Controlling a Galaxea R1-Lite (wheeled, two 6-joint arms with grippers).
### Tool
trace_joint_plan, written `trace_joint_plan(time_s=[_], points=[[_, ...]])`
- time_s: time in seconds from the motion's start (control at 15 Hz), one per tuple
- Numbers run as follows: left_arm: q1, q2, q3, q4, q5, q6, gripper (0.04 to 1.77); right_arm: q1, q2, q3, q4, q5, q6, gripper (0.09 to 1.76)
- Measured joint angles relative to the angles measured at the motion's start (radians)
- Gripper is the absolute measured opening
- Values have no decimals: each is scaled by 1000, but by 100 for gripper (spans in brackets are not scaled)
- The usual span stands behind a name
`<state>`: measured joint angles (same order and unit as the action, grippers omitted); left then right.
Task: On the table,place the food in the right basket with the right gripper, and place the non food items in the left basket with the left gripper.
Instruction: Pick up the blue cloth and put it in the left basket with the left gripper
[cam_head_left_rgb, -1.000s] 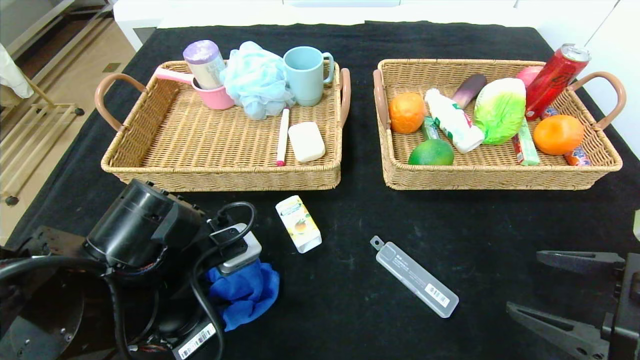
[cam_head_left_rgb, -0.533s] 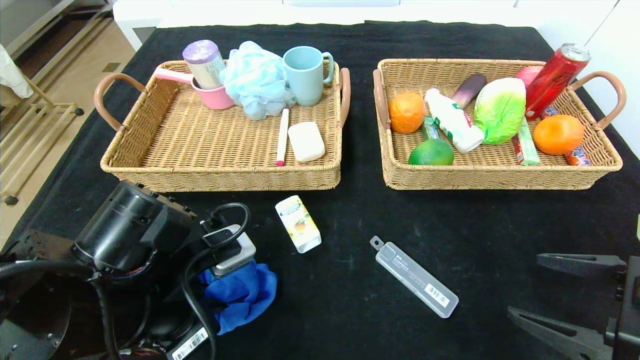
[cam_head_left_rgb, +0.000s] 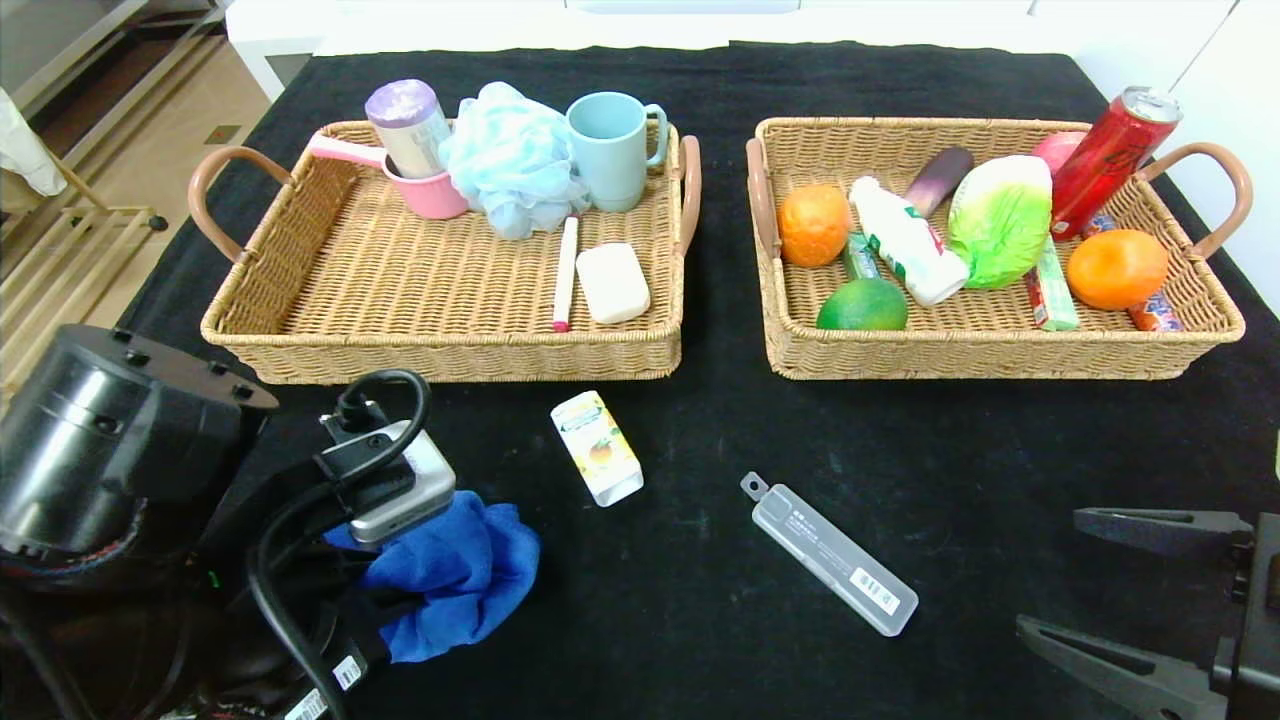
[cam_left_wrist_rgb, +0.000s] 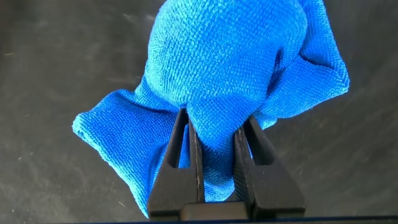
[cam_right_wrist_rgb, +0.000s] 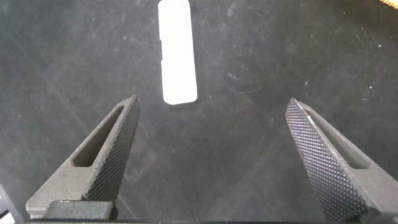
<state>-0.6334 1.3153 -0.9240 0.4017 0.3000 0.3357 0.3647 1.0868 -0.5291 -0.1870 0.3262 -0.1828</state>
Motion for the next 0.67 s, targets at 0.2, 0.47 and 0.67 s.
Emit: trace_joint_plan(time_s=[0.2, 0.47, 0.67], points=[[7, -24, -33, 2, -2, -24, 35, 0, 0, 0, 0, -1, 0, 171], [16, -25, -106, 4, 0, -130, 35, 0, -2, 0, 0, -1, 0, 171], [18, -22, -156, 29, 0, -140, 35, 0, -4, 0, 0, -2, 0, 171]])
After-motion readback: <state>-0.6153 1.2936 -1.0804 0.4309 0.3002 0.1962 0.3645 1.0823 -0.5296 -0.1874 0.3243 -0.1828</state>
